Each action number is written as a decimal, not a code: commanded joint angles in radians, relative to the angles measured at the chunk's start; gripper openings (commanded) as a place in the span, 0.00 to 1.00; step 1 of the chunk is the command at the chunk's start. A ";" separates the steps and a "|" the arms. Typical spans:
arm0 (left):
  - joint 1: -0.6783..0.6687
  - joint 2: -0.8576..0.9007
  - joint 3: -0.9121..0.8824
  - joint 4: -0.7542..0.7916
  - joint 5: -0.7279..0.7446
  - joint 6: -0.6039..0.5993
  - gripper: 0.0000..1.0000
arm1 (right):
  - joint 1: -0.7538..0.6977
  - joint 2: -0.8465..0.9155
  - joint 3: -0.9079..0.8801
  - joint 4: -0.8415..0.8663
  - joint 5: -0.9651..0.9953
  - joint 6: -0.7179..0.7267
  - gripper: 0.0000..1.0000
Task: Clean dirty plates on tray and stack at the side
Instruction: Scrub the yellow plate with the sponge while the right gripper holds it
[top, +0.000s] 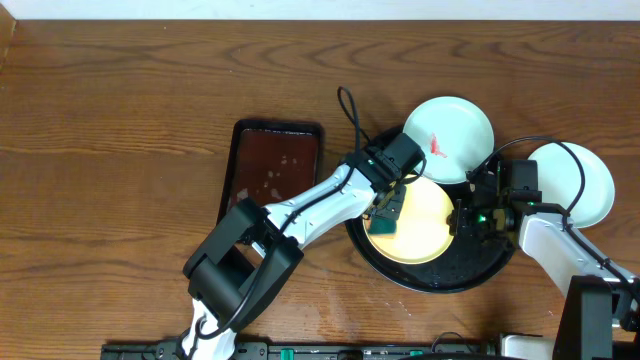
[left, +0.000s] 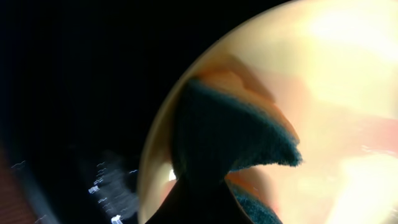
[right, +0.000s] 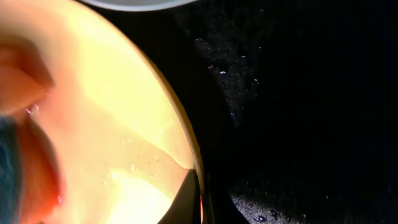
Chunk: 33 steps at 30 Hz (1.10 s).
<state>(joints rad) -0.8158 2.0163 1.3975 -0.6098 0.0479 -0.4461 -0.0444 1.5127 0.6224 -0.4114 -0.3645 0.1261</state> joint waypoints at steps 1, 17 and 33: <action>0.036 0.036 -0.008 -0.029 -0.284 0.038 0.08 | 0.013 0.049 -0.032 -0.011 0.053 0.008 0.01; -0.006 0.146 -0.007 0.257 0.552 0.027 0.08 | 0.013 0.049 -0.032 -0.012 0.053 0.008 0.01; -0.003 0.145 0.095 -0.046 0.096 0.140 0.07 | 0.013 0.049 -0.032 -0.011 0.053 0.008 0.01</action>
<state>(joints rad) -0.8089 2.1132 1.4807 -0.5381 0.3683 -0.3119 -0.0433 1.5196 0.6224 -0.4122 -0.3901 0.1410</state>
